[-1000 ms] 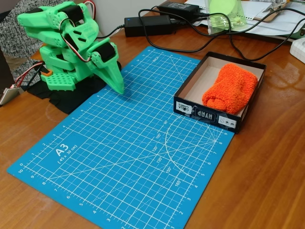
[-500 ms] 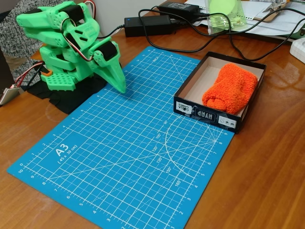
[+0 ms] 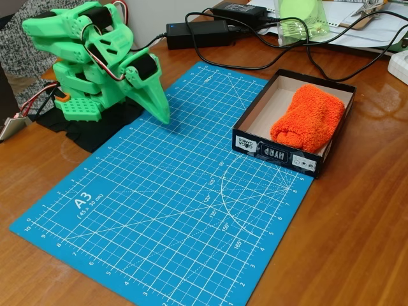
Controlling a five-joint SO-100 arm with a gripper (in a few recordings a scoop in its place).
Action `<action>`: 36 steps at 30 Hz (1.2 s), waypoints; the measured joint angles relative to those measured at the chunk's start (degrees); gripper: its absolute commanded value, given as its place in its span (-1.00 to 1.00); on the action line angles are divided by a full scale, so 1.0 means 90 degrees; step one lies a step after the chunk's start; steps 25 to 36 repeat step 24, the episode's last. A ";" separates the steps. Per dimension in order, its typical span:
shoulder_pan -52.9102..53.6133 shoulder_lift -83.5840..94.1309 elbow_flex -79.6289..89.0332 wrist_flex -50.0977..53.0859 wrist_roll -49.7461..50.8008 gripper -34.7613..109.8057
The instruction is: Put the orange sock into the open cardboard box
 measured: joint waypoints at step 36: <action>-0.0146 0.0000 0.0000 0.0000 -0.0098 -0.52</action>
